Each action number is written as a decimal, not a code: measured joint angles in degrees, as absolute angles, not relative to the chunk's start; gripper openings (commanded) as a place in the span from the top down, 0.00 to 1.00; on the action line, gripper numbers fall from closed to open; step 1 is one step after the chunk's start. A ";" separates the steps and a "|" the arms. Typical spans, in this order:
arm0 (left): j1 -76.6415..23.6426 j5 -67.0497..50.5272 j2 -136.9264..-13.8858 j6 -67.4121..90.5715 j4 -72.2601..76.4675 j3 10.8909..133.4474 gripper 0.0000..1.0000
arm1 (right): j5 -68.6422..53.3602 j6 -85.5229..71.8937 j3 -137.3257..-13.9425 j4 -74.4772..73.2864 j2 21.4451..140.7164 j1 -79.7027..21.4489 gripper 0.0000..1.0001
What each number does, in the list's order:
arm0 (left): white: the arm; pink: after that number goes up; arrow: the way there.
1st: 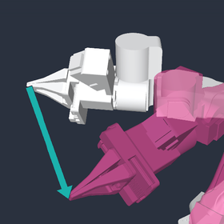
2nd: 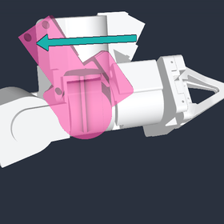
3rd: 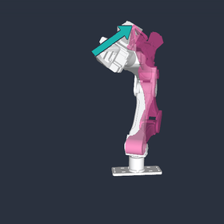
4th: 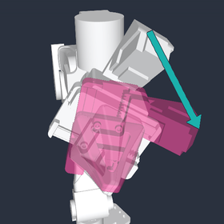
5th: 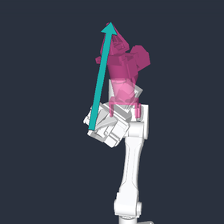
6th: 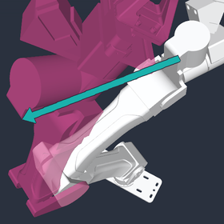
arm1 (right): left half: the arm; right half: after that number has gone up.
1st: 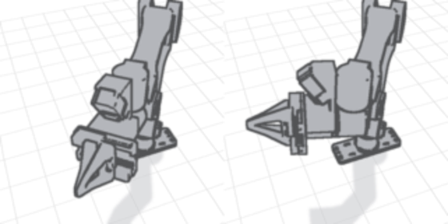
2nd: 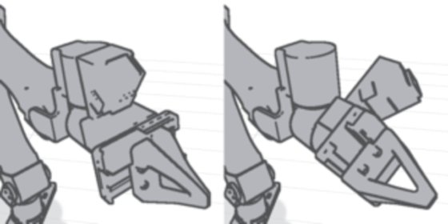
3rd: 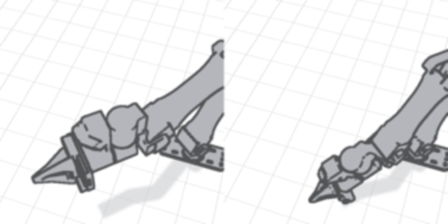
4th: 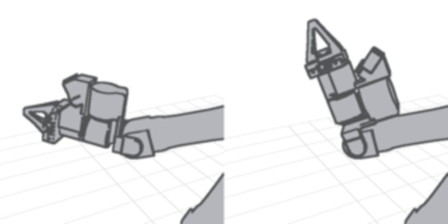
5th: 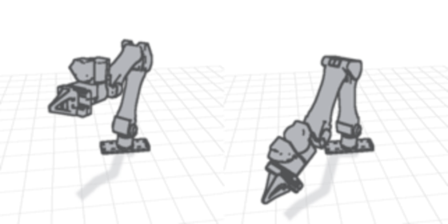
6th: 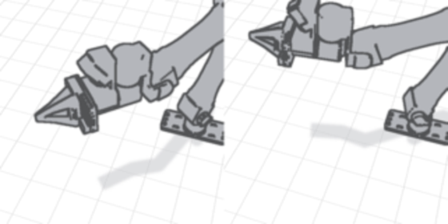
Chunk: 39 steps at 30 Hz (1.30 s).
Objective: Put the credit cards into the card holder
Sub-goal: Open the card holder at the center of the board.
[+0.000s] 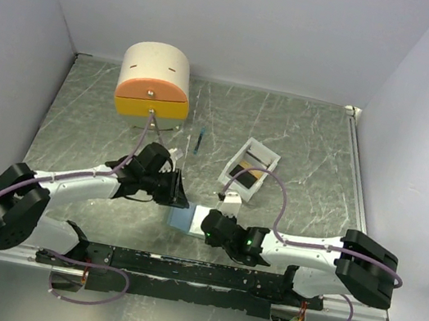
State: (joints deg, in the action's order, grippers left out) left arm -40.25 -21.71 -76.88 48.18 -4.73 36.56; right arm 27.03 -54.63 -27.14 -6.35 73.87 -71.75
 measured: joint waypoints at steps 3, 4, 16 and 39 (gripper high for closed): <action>-40.21 -19.51 -76.51 47.75 -7.03 34.94 0.54 | 27.44 -55.11 -26.94 -5.61 74.08 -71.75 0.76; -40.18 -18.90 -76.18 47.68 -7.73 34.33 0.53 | 27.49 -55.20 -26.89 -5.50 74.08 -71.75 0.76; -39.05 -10.98 -70.52 45.41 -15.07 31.66 0.44 | 27.92 -56.14 -26.06 -4.12 73.87 -71.75 0.76; -30.89 -30.92 -69.69 47.44 8.14 17.98 0.57 | 27.90 -56.16 -25.02 -2.81 73.14 -71.72 0.76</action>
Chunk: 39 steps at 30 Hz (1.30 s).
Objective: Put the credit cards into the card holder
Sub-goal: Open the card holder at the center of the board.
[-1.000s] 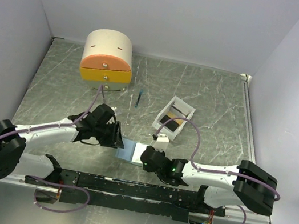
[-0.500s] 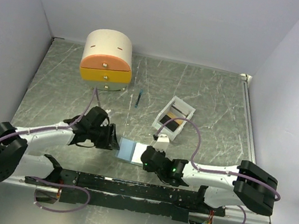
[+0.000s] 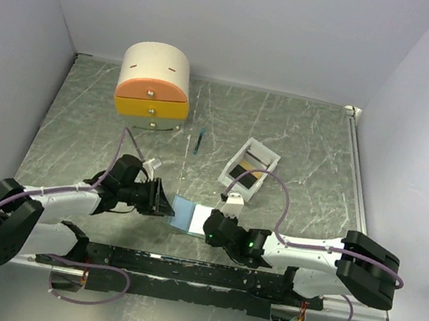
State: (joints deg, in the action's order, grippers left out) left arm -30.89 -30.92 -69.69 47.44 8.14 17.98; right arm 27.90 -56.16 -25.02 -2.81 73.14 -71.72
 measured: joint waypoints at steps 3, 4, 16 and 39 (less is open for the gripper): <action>-30.89 -32.03 -69.78 47.90 10.02 17.69 0.67 | 27.90 -56.14 -25.02 -2.81 73.14 -71.72 0.76; -30.87 -32.29 -69.93 48.01 10.41 17.67 0.70 | 27.90 -56.14 -25.02 -2.79 73.14 -71.72 0.76; -30.89 -31.46 -69.63 46.92 9.19 17.67 0.93 | 27.90 -56.34 -24.73 -2.55 72.99 -71.68 0.76; -30.87 -31.03 -65.30 46.00 6.13 17.17 0.93 | 25.06 -52.56 -34.48 -10.39 66.24 -71.57 0.70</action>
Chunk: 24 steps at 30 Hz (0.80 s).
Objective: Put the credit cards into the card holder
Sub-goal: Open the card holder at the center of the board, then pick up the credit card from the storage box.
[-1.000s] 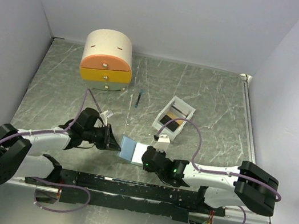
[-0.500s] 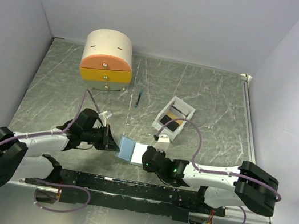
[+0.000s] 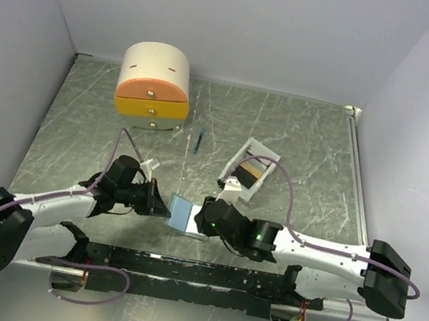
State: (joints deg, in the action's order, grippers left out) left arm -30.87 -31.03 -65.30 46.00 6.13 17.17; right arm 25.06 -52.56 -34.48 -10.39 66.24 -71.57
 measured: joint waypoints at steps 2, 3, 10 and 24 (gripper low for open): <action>-30.87 -31.03 -65.12 46.00 5.91 17.17 0.93 | 24.91 -51.90 -35.44 -10.46 66.19 -71.57 0.69; -30.87 -31.03 -65.01 46.02 5.87 17.17 0.93 | 24.91 -51.51 -35.86 -10.59 66.22 -71.57 0.68; -30.87 -31.03 -64.53 45.93 5.21 17.19 0.93 | 26.33 -45.56 -40.95 -12.25 68.84 -69.43 0.64; -30.87 -31.18 -62.35 45.41 2.50 17.37 0.93 | 30.04 -15.77 -52.80 -14.13 78.59 -51.66 0.57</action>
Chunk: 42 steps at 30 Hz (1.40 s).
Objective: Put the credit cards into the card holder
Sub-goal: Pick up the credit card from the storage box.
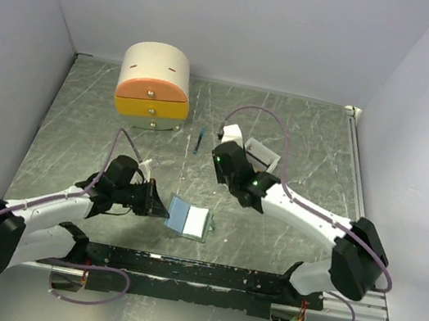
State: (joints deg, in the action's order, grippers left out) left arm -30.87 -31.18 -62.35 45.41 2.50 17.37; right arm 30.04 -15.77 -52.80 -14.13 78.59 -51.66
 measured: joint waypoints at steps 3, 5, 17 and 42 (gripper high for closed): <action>-30.89 -31.27 -61.47 45.23 1.63 17.76 0.93 | 28.21 -10.20 -56.64 -15.25 83.72 -47.64 0.55; -30.87 -31.33 -60.97 45.17 1.32 17.96 0.93 | 27.24 -6.61 -58.61 -15.62 86.48 -45.06 0.53; -30.89 -32.84 -58.98 45.17 1.02 17.96 0.93 | 26.15 7.90 -64.42 -17.45 97.30 -35.31 0.56; -30.89 -33.76 -56.27 44.99 0.95 17.93 0.93 | 33.34 23.46 -62.30 -6.74 104.03 -34.50 0.61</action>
State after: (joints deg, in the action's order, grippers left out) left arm -30.89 -33.76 -56.27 44.99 0.95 17.93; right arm 33.34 23.46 -62.30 -6.74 104.03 -34.50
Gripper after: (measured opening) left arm 0.091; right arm 0.397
